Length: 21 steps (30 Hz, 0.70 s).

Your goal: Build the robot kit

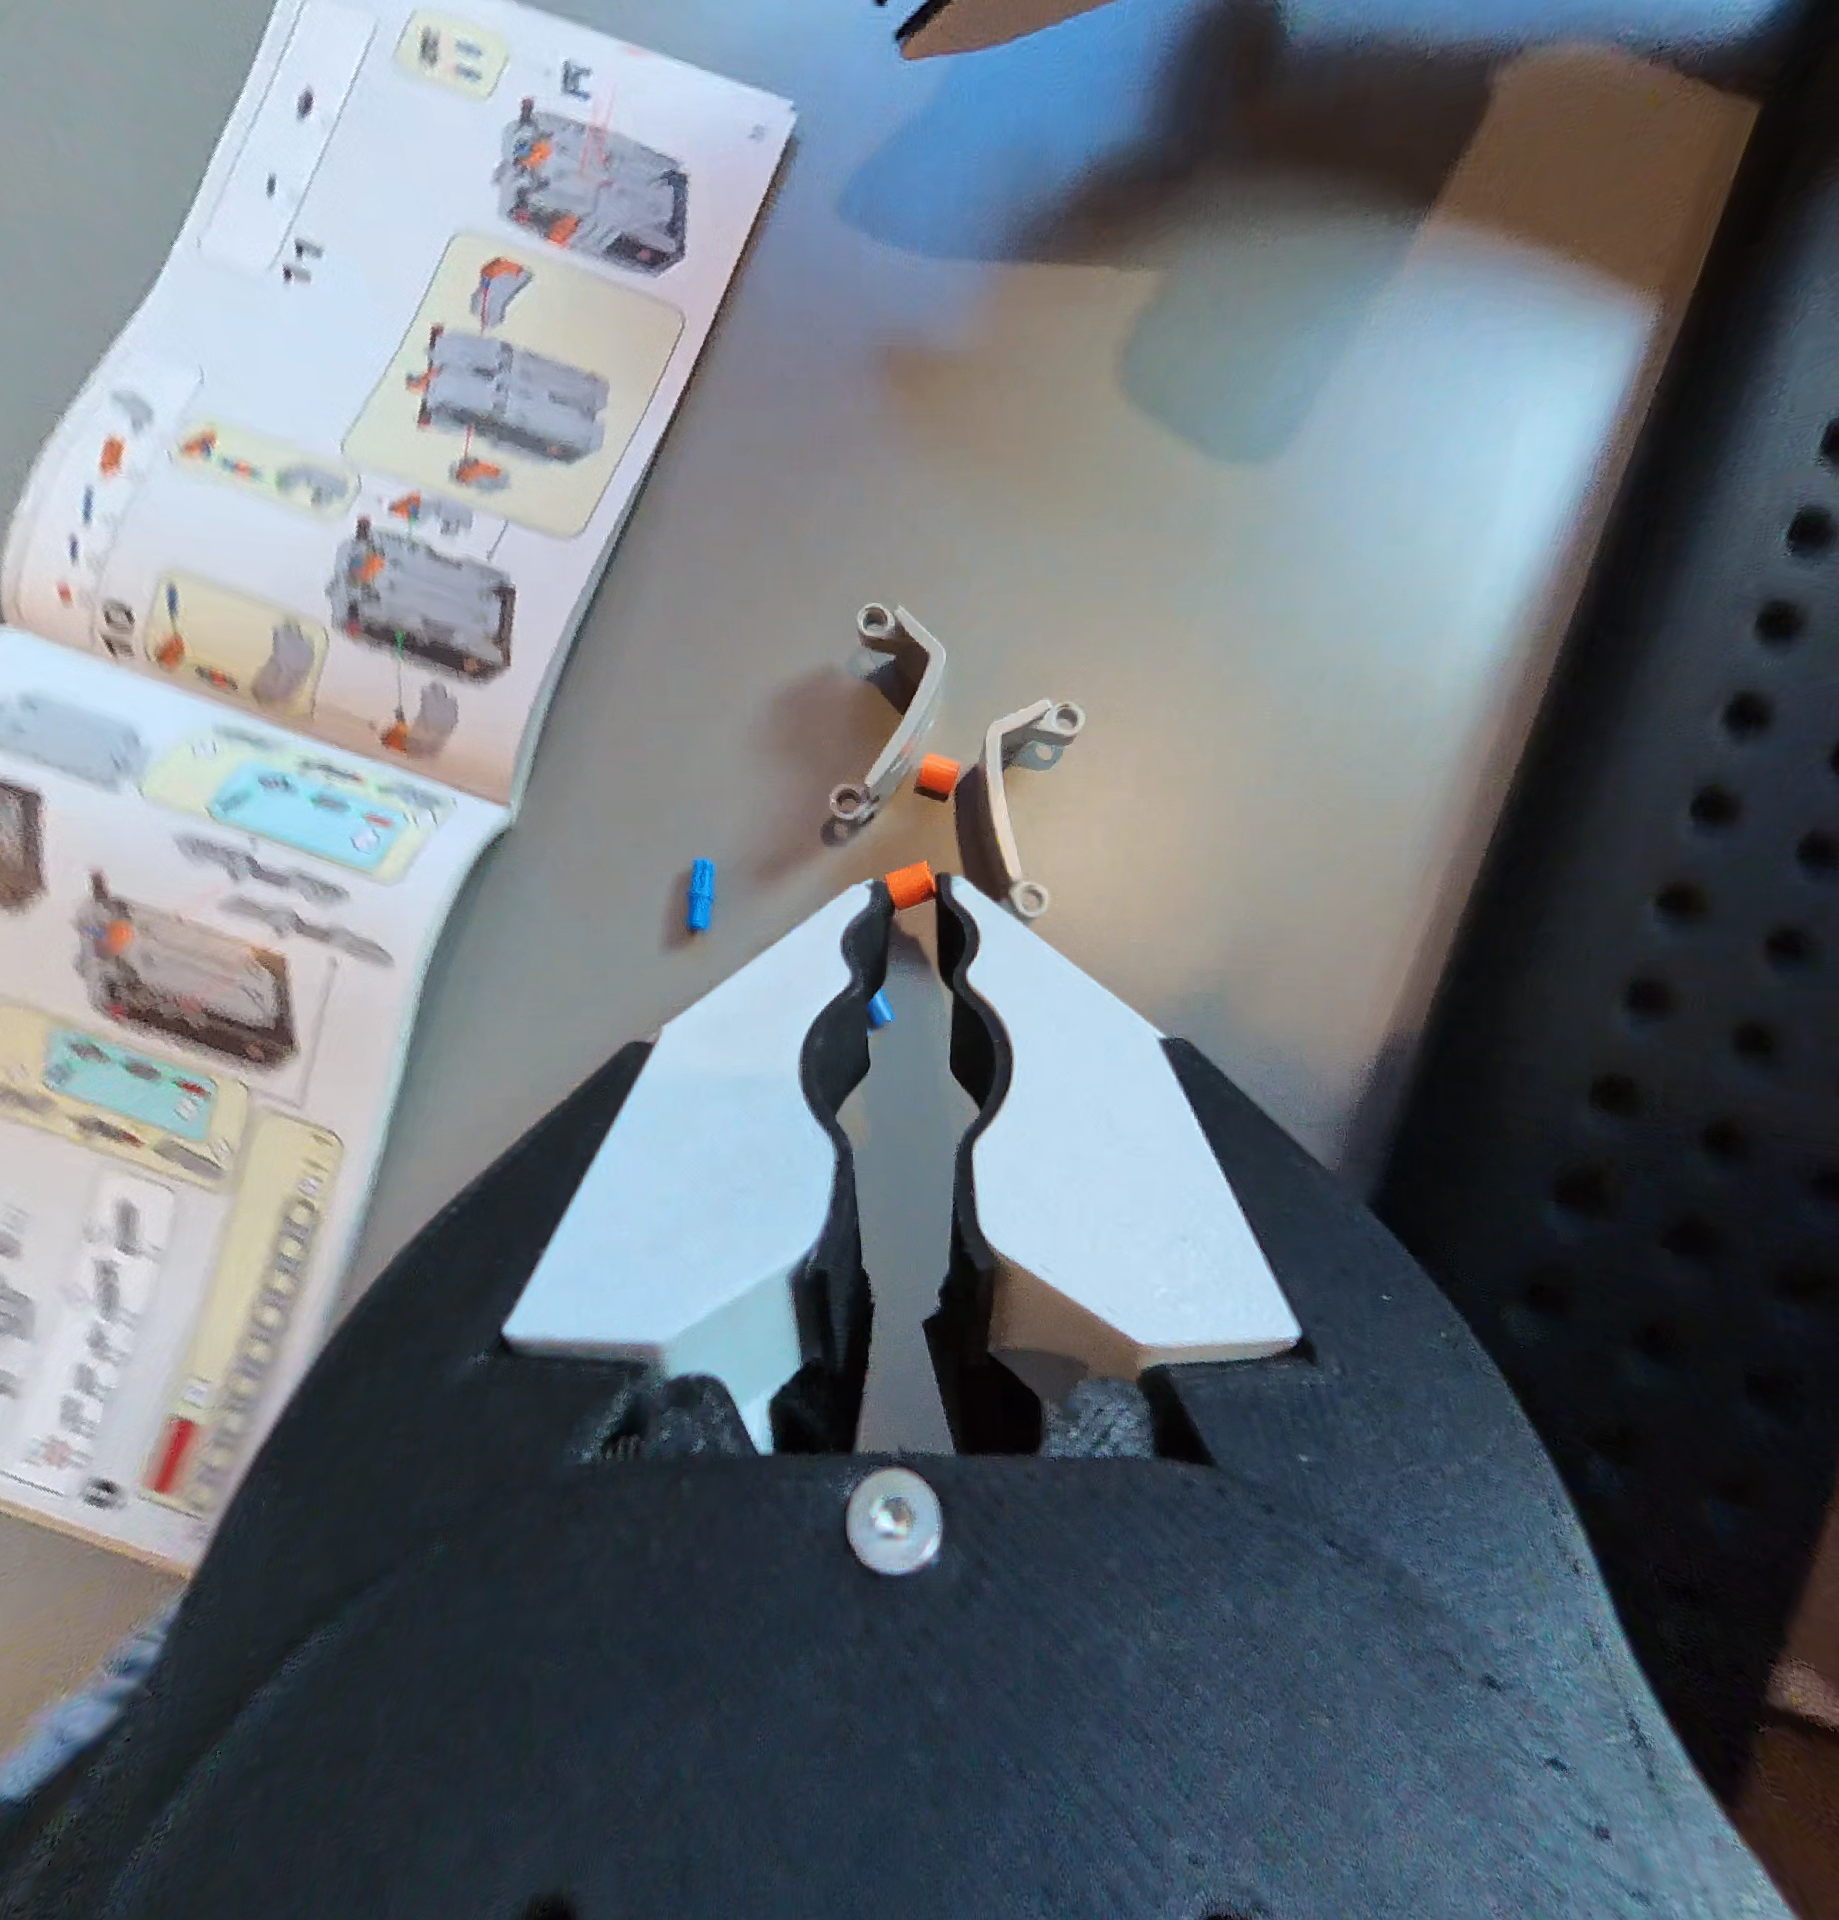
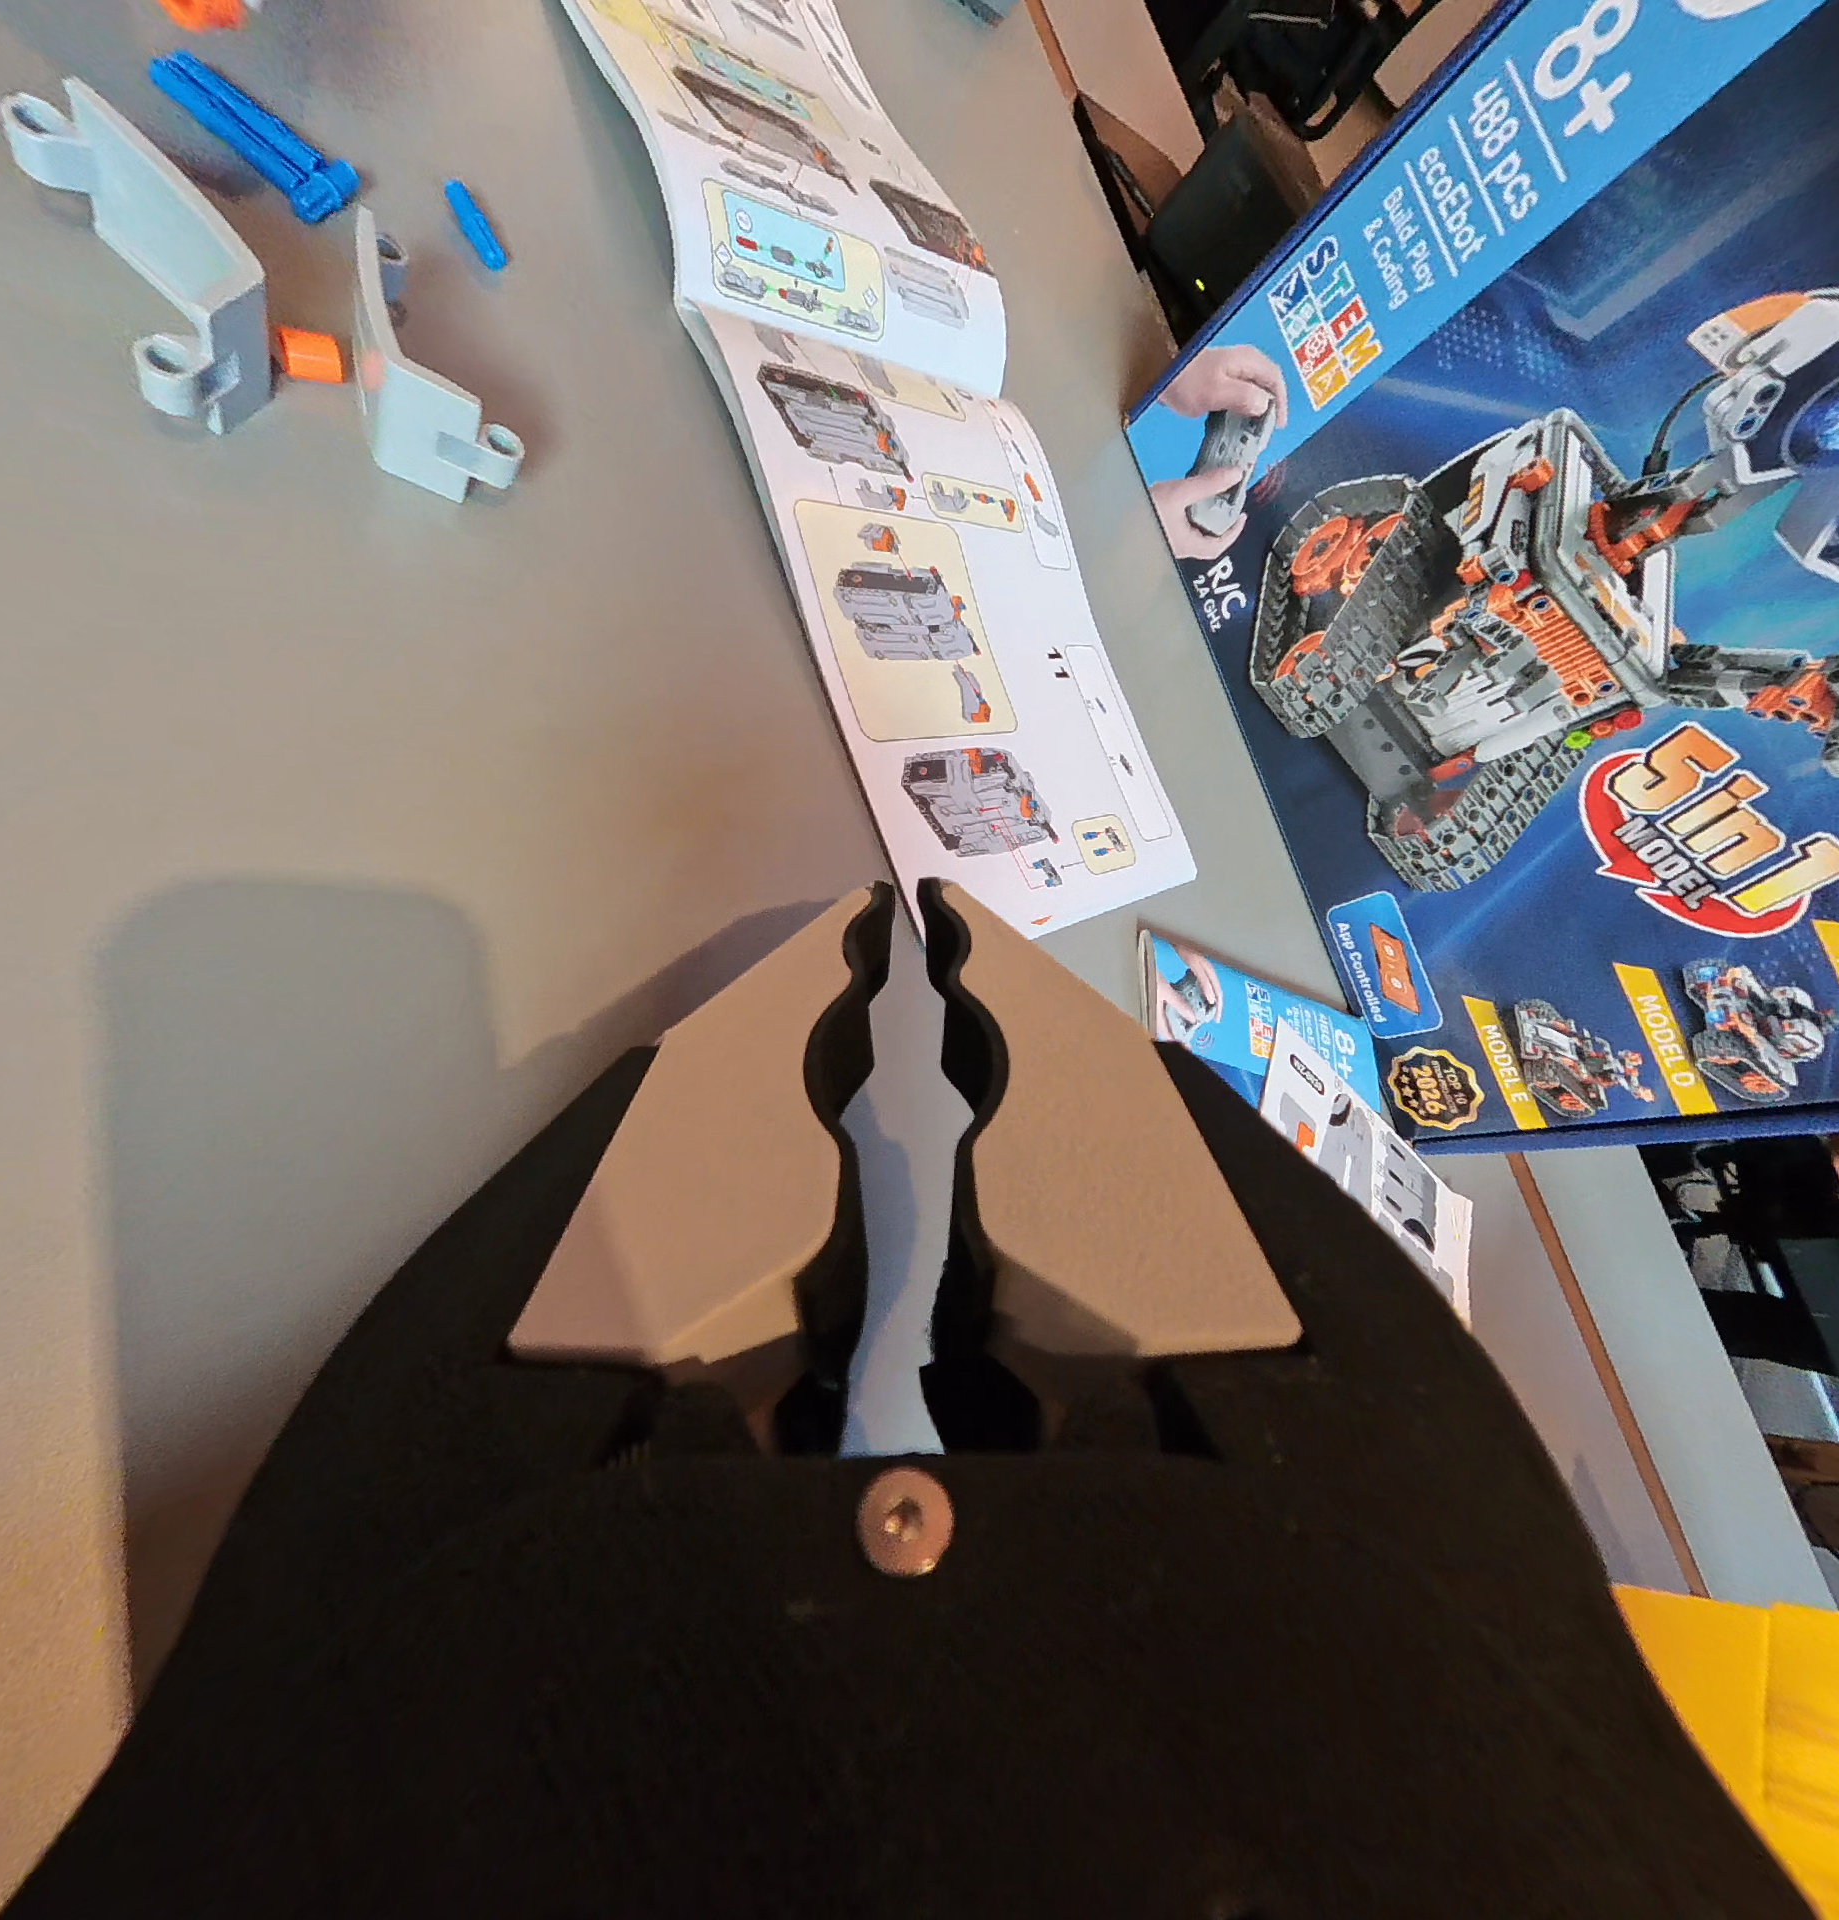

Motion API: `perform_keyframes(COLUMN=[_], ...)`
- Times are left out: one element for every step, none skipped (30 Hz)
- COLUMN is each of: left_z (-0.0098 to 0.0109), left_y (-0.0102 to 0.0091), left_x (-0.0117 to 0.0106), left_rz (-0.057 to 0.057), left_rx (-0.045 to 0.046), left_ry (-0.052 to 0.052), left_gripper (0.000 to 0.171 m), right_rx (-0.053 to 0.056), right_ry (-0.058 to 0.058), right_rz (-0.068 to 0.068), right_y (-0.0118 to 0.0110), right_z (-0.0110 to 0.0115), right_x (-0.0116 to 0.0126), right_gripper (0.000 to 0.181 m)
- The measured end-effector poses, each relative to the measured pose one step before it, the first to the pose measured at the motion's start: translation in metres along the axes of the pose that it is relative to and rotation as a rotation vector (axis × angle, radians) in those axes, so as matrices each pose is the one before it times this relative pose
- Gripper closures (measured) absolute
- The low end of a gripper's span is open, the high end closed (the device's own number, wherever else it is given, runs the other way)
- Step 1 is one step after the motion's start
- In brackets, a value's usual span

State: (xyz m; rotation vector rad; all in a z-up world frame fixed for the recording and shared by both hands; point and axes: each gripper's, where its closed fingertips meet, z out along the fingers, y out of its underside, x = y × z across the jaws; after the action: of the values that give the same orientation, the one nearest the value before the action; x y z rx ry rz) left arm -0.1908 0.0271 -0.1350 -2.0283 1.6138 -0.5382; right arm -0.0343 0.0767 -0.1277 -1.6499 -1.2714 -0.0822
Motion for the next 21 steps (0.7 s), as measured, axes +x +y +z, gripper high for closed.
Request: perform_keyframes(left_z=[0.0022, 0.00208, 0.00236, 0.00228, 0.00247, 0.00255, 0.00251, 0.0023, 0.00187, 0.00163, 0.0015, 0.00136, 0.00105, 0.00073, 0.00074, 0.00099, 0.00105, 0.00121, 0.0008, -0.00026, -0.00148], left_y=[-0.00055, 0.00006, 0.00085, 0.00128, 0.00094, 0.00032, -0.00003, -0.00073, -0.00142, -0.0005, 0.001, 0.00167, 0.00067, -0.00117, -0.0014, -0.00075, 0.00052, 0.00217, 0.00271, 0.00148, 0.00075], left_x=[-0.00176, 0.00064, 0.00013, -0.00266, -0.00149, -0.00066, -0.0004, 0.00248, 0.00408, 0.00152, 0.0001, 0.00003, -0.00078, 0.0001, 0.00194, 0.00183, -0.0005, -0.00187, -0.00276, -0.00259, 0.00033], left_rz=[0.0612, 0.0596, 0.0491, 0.034, 0.0274, 0.0191, 0.0084, -0.0016, -0.004, -0.0004, 0.0048, 0.0066, 0.0059, 0.0047, 0.0011, -0.0024, -0.0039, -0.0055, -0.0081, -0.0097, -0.0052], left_rx=[-0.01219, -0.01594, -0.02064, -0.02353, -0.01904, -0.01013, -0.00473, 0.00116, 0.00515, 0.00184, -0.00634, -0.01192, -0.00687, 0.00439, 0.00588, 0.00193, -0.00476, -0.01278, -0.01595, -0.0087, -0.00465], left_ry=[-0.0027, 0.0105, 0.0053, -0.0131, -0.0058, 0.0014, 0.0061, 0.0259, 0.0363, 0.0194, 0.0082, 0.0066, -0.0014, 0.0047, 0.0175, 0.0178, 0.0047, -0.004, -0.0111, -0.0136, 0.0027], left_gripper=[0.165, 0.165, 0.165, 0.165, 0.165, 0.165, 0.165, 0.165, 0.165, 0.165, 0.165, 0.165, 0.165, 0.165, 0.165, 0.165, 0.165, 0.164, 0.161, 0.158, 0.158], right_rx=[0.0067, 0.0075, 0.0076, 0.0065, 0.004, 0.0018, 0.0003, 0.0003, 0.001, 0.0018, 0.0034, 0.004, 0.0041, 0.0048, 0.0041, 0.0011, -0.001, -0.0001, 0.0012, 0.0024, 0.0034], right_ry=[-0.0023, -0.0033, -0.0033, -0.0033, -0.0033, -0.0038, -0.0037, -0.0027, -0.0021, -0.002, -0.001, -0.0019, -0.003, -0.0036, -0.0025, -0.0005, 0.0007, 0.0015, 0.0003, 0.0004, 0.0017], right_rz=[0.0001, 0.0022, 0.0016, -0.0008, -0.0028, -0.0045, -0.005, -0.0052, -0.0052, -0.0043, -0.0034, -0.0018, 0.0009, 0.0029, 0.0017, -0.0007, -0.0019, -0.002, -0.0004, 0.0011, 0.0002], right_y=[-0.00137, -0.00169, -0.00178, -0.00167, -0.00127, -0.00106, -0.00085, -0.00087, -0.00083, -0.00107, -0.00121, -0.00121, -0.00118, -0.0011, -0.00081, -0.00025, -0.00002, -0.00004, -0.00033, -0.00056, -0.00078], right_z=[-0.00108, -0.00093, -0.00063, -0.00055, -0.0003, -0.0002, -0.0003, -0.00044, -0.00049, -0.00053, -0.00049, -0.00036, -0.00041, -0.00026, -0.00044, -0.00045, -0.00048, -0.00055, -0.00049, -0.00056, -0.0007], right_x=[-0.0004, -0.00048, -0.00046, -0.00073, -0.00089, -0.00108, -0.00102, -0.001, -0.00083, -0.00078, -0.00048, -0.00053, -0.00054, -0.00047, -0.00029, -0.00005, 0.00023, 0.00019, 0.00009, 0.00016, 0.00048], right_gripper=[0.177, 0.177, 0.176, 0.176, 0.176, 0.176, 0.176, 0.176, 0.176, 0.176, 0.175, 0.175, 0.175, 0.175, 0.175, 0.175, 0.174, 0.174, 0.174, 0.174, 0.174])
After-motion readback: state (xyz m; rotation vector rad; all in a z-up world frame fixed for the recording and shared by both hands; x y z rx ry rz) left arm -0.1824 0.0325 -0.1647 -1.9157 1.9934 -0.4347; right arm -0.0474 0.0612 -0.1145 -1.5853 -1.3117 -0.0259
